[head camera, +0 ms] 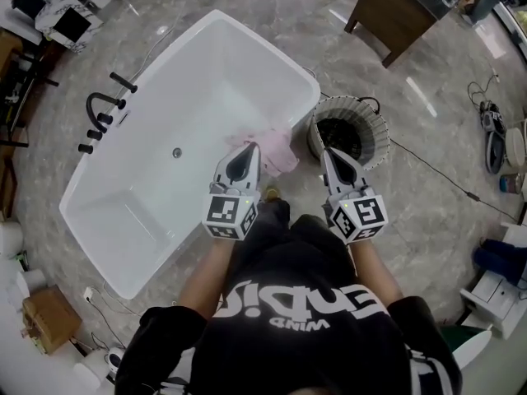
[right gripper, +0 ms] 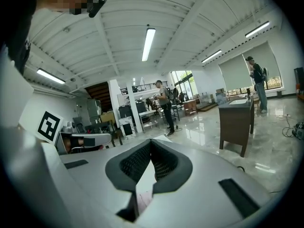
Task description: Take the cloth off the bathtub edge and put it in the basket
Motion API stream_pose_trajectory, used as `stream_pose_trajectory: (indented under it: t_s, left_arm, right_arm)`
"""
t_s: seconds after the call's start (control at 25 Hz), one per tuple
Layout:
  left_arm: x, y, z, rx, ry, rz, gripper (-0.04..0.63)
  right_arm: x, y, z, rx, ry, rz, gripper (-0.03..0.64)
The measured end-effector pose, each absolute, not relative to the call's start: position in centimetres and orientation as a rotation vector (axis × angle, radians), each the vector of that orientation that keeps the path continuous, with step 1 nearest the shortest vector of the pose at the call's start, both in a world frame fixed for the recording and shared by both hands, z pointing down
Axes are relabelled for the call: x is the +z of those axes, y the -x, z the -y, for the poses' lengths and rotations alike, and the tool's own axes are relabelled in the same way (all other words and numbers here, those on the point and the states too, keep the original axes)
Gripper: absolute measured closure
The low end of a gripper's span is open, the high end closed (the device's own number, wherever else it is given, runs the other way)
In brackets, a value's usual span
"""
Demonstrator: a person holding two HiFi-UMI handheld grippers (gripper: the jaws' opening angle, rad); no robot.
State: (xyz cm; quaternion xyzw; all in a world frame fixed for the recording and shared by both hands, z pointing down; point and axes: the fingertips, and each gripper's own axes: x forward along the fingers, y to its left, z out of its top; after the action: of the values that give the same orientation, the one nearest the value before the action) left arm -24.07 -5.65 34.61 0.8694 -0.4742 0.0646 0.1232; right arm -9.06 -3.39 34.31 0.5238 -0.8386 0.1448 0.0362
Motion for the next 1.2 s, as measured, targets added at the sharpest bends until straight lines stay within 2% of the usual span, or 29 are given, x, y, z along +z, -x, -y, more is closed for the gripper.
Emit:
stream_pose_trajectory:
  t_s: [0.6,1.2]
  left_arm:
    - [36.7,23.7,11.8,0.217,-2.483,1.399,0.586]
    - [47.4,23.8,14.2,0.358,-2.394,1.357,0.586]
  right_arm:
    - [35.8,10.0,10.3,0.45,-1.516,2.593,0.607]
    - [45.3,9.8,14.0,0.591,-1.47,2.522,0.607]
